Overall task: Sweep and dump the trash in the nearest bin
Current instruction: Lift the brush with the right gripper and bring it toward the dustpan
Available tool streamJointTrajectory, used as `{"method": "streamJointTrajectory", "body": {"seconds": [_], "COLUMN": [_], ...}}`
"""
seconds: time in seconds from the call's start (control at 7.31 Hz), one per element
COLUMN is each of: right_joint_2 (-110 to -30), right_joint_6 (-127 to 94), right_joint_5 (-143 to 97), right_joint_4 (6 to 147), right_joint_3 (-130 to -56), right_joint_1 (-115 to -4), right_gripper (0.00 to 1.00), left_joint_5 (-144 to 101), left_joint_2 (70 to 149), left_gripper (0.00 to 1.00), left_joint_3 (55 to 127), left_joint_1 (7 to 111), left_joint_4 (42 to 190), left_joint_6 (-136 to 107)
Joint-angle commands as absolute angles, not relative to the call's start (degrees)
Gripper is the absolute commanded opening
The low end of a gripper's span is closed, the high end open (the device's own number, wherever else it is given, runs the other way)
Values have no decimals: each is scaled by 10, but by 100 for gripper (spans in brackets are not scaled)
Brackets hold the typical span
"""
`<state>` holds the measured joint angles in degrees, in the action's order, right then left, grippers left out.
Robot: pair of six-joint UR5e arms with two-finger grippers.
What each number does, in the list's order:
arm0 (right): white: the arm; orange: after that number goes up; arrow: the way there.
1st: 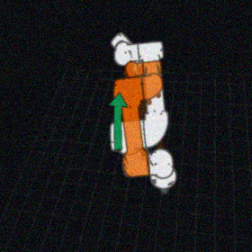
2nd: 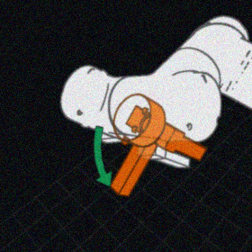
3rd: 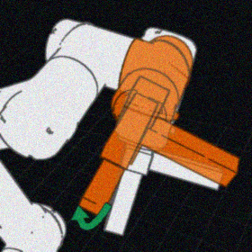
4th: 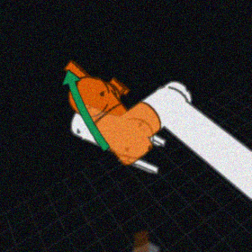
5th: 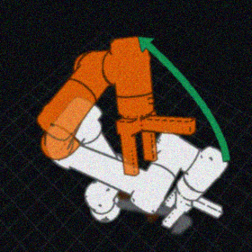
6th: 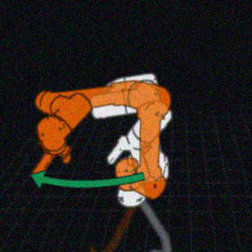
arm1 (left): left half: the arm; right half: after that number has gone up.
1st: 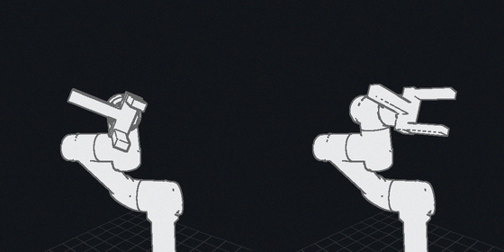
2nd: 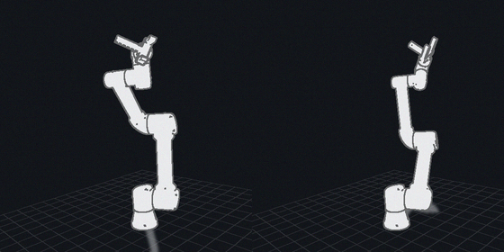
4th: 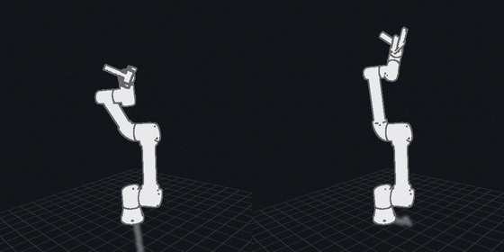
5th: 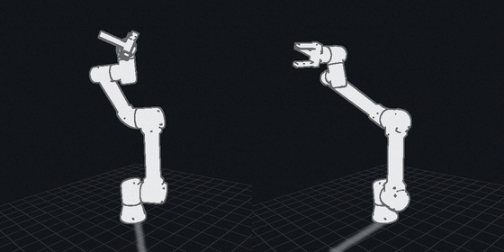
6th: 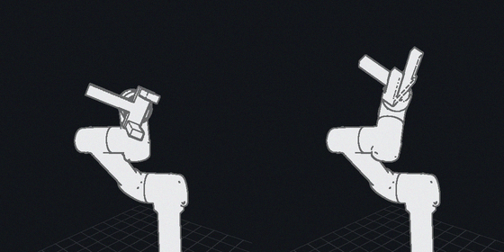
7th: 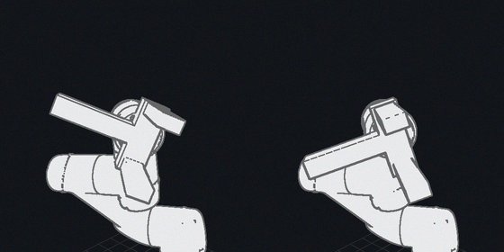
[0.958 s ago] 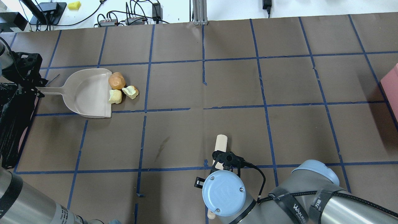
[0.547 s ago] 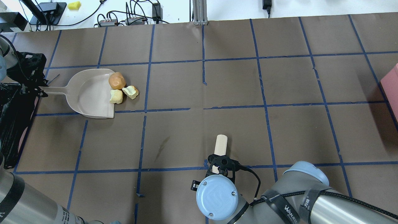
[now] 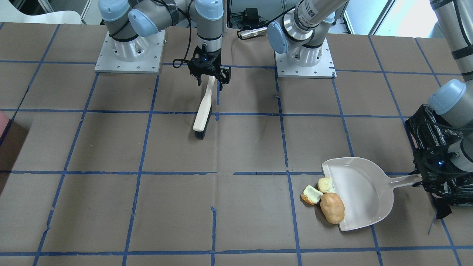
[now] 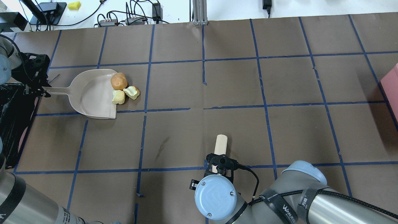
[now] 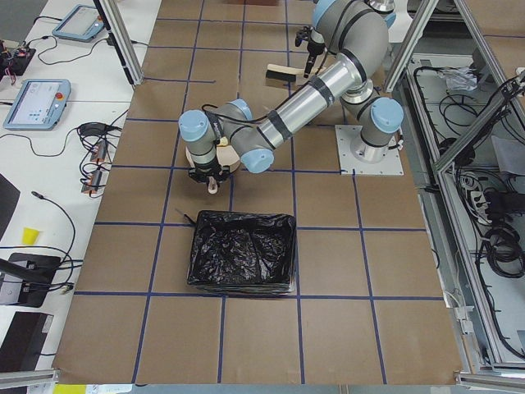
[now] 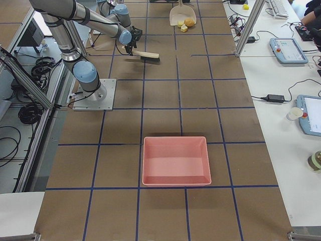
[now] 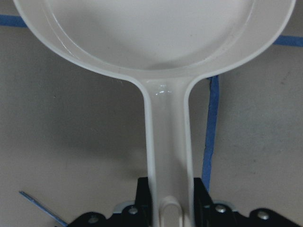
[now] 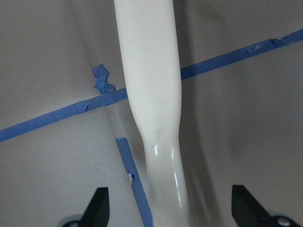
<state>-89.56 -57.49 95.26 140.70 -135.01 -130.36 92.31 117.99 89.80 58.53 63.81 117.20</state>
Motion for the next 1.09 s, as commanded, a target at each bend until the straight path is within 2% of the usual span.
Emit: {"method": "streamJointTrajectory", "body": {"seconds": [0.0, 0.27, 0.55, 0.68, 0.96], "right_joint_2": [-898, -898, -903, -907, -907], "right_joint_6": [-574, -575, -577, -577, -570], "right_joint_5": [953, 946, 945, 945, 946], "right_joint_4": [1411, 1410, 1407, 1405, 1405], "right_joint_3": [-1349, -1350, -1350, -1349, -1346], "right_joint_1": [-1303, -1303, -1303, -1303, -1302], "right_gripper": [81, 48, 20, 14, 11], "left_joint_5": [924, 924, 923, 922, 922], "left_joint_2": [1175, 1175, 1174, 1173, 1173], "left_gripper": [7, 7, 7, 7, 7], "left_joint_3": [911, 911, 915, 914, 914], "left_joint_1": [585, 585, 585, 585, 585], "left_joint_4": [621, 621, 621, 621, 620], "left_joint_6": [1172, 1172, 1172, 1172, 1172]}}
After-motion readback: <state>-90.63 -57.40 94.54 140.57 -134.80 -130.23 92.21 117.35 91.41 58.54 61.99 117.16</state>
